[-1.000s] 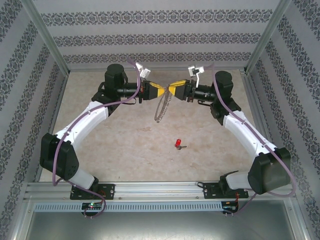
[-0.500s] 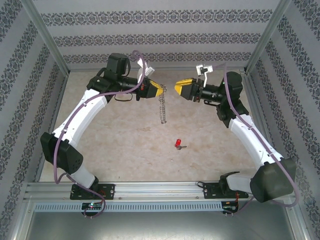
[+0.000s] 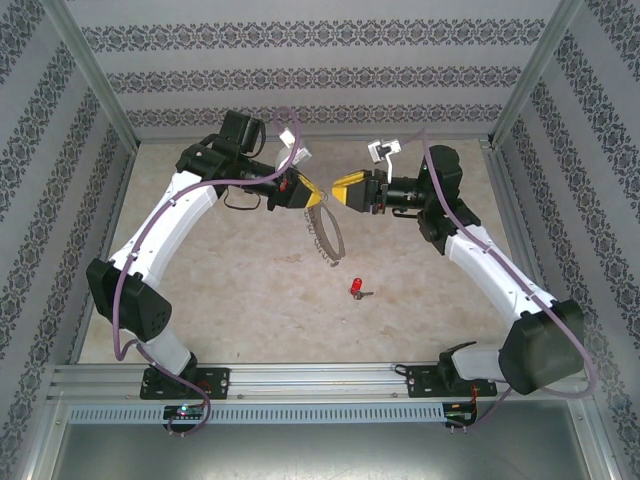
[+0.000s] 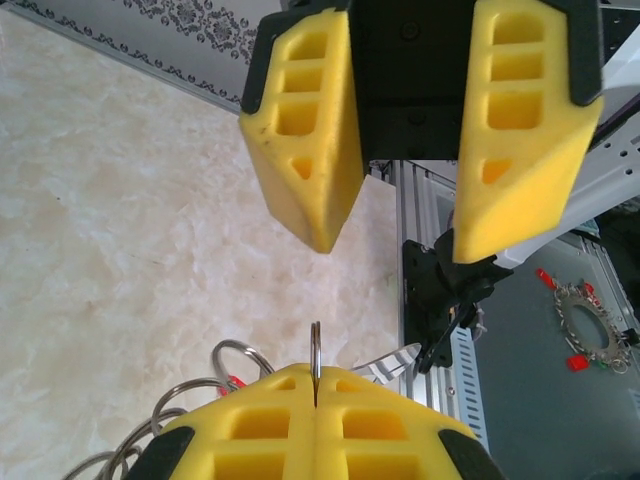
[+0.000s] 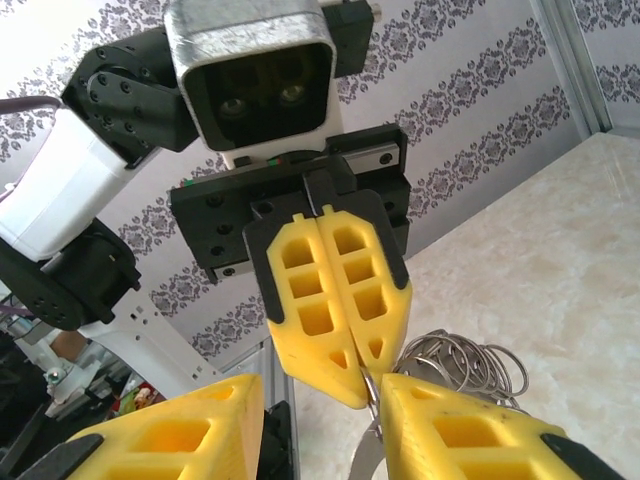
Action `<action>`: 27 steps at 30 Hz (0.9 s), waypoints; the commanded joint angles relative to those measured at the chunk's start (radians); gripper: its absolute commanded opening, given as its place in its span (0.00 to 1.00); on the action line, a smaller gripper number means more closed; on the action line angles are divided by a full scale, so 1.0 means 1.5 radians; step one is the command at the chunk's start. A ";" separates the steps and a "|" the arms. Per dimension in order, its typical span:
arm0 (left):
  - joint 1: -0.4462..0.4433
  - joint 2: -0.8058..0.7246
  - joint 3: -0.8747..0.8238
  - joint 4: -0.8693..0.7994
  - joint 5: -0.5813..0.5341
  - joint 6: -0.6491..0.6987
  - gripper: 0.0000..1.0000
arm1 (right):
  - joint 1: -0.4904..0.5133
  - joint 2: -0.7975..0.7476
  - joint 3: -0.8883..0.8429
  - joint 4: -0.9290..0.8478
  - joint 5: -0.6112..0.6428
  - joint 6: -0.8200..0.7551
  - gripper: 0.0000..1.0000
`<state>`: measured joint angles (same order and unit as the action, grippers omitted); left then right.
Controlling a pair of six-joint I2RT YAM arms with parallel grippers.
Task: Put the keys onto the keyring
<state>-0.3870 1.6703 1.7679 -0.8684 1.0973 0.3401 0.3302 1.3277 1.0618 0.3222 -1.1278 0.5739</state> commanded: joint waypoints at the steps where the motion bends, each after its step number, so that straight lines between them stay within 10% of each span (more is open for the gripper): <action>1: -0.005 0.001 0.027 -0.023 0.033 0.030 0.00 | 0.010 0.012 -0.011 0.007 -0.013 -0.017 0.36; 27: -0.009 0.012 0.029 -0.007 0.050 0.017 0.00 | 0.033 0.046 -0.010 0.009 -0.042 -0.028 0.03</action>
<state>-0.3870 1.6859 1.7737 -0.8810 1.1255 0.3592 0.3626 1.3891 1.0554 0.3225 -1.1526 0.5491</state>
